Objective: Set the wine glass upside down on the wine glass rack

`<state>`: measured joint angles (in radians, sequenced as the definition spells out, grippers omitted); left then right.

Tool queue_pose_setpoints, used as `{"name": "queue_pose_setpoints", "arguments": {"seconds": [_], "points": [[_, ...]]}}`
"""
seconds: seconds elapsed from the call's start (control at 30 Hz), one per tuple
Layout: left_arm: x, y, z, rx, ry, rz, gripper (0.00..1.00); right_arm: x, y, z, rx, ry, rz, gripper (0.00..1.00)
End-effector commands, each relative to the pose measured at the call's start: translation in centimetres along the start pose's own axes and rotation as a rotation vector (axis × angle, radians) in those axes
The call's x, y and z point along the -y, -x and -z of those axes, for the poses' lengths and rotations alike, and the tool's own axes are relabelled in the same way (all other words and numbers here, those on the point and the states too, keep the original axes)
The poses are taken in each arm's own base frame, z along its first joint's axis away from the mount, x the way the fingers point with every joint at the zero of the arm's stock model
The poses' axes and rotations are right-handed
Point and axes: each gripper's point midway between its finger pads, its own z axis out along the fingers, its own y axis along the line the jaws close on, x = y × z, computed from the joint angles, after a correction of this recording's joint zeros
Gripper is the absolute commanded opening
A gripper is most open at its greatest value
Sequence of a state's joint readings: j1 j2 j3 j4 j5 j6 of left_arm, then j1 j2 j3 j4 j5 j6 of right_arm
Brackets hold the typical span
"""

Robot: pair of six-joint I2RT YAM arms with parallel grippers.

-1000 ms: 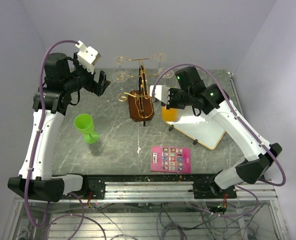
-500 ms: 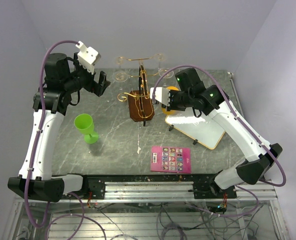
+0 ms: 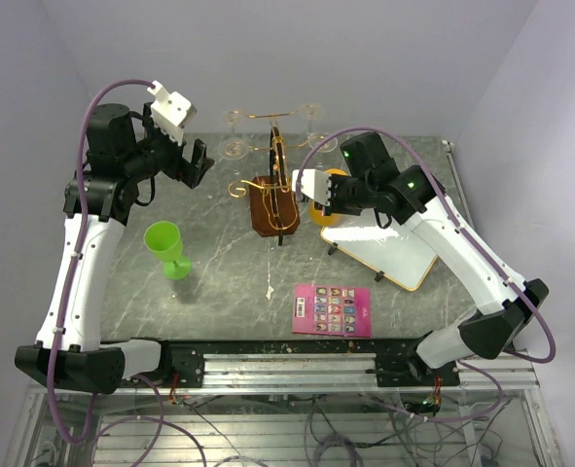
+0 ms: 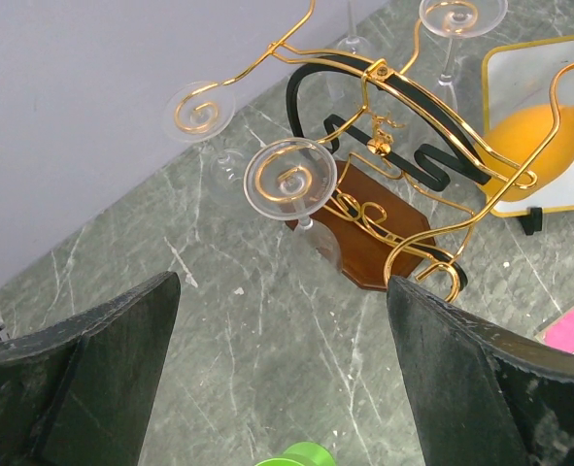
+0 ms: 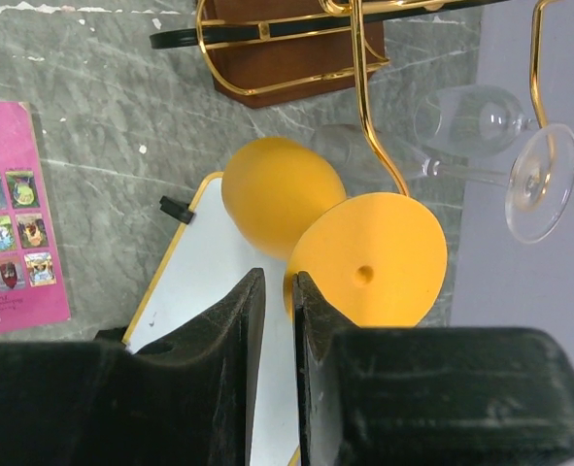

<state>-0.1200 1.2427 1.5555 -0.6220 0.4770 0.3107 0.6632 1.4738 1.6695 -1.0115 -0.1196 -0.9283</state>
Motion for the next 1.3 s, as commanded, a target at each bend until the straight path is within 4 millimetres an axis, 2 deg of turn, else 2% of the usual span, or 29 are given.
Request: {"name": "queue_pose_setpoints", "arguments": {"seconds": [0.0,0.53,0.83,1.03,1.27], "points": [[-0.1,0.2,0.6,0.013,0.01,-0.022,0.98,1.1,0.5,1.3,0.011,-0.058,0.004,0.18],[-0.2,0.1,0.7,0.008,0.017,-0.03,0.98,1.8,0.9,1.8,0.014,-0.08,-0.001,0.19],[-0.7,-0.7,0.8,-0.02,0.046,-0.045,0.98,1.9,1.1,2.4,0.023,-0.082,-0.005,0.2],[-1.8,-3.7,2.4,-0.137,0.108,-0.08,0.97,2.2,1.9,3.6,0.051,-0.093,-0.016,0.24],[-2.7,-9.9,6.2,-0.353,0.169,-0.105,0.94,2.6,2.4,4.3,0.096,-0.084,-0.053,0.33]]}}
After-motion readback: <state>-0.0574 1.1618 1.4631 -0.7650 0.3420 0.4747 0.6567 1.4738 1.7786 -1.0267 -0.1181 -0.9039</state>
